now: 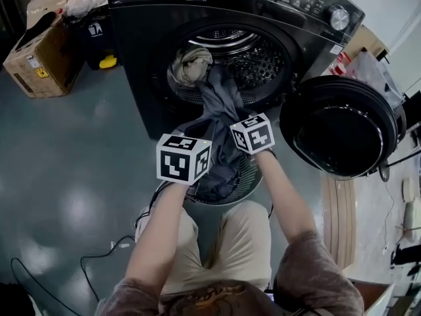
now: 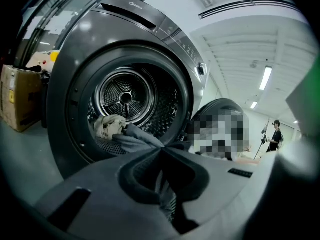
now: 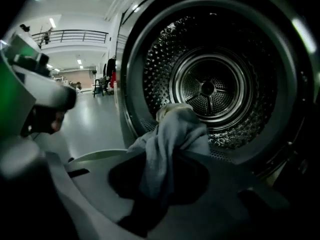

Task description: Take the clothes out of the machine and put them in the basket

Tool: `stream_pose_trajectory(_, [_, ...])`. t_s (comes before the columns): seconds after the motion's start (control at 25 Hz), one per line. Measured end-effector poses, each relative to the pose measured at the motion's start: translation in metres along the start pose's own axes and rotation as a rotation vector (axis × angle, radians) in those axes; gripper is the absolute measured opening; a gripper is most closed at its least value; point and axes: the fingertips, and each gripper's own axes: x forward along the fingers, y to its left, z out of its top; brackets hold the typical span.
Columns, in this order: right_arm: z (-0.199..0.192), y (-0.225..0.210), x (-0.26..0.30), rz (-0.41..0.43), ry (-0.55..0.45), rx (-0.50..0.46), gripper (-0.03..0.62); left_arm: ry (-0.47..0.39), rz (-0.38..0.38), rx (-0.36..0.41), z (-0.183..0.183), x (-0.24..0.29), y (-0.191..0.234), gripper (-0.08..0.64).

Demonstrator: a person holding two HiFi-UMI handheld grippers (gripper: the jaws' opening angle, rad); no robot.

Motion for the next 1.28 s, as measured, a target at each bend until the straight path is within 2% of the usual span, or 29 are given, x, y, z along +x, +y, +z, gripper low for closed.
stream_pose_trajectory(0.2, [-0.021, 0.04, -0.055, 0.059, -0.001, -0.028, 0.074, 0.004, 0.008, -0.003, -0.002, 0.001, 0.002, 0.005])
stream_pose_trajectory(0.48, [-0.052, 0.08, -0.102, 0.124, -0.012, 0.057, 0.084, 0.009, 0.018, 0.001, -0.003, 0.001, -0.001, 0.005])
stream_pose_trajectory(0.56, [-0.056, 0.079, -0.105, 0.1, -0.014, 0.059, 0.101, 0.007, 0.019, -0.002, -0.003, 0.0, -0.003, 0.005])
stream_pose_trajectory(0.68, [-0.056, 0.064, -0.104, 0.007, -0.019, 0.067, 0.2, 0.01, 0.02, 0.002, -0.006, -0.002, -0.004, 0.005])
stream_pose_trajectory(0.76, [-0.049, 0.051, -0.109, -0.057, -0.051, 0.088, 0.208, 0.009, 0.019, 0.0, -0.006, -0.004, -0.005, 0.005])
stream_pose_trajectory(0.84, [-0.04, 0.042, -0.113, -0.089, -0.088, 0.109, 0.243, 0.005, 0.018, 0.0, -0.006, -0.006, -0.005, 0.005])
stream_pose_trajectory(1.04, [-0.028, 0.033, -0.1, -0.086, -0.116, 0.129, 0.256, -0.01, 0.023, -0.018, -0.003, -0.011, -0.003, 0.005])
stream_pose_trajectory(1.28, [0.002, 0.019, -0.056, -0.064, -0.148, 0.141, 0.264, -0.025, 0.014, -0.028, 0.001, -0.015, -0.002, 0.005])
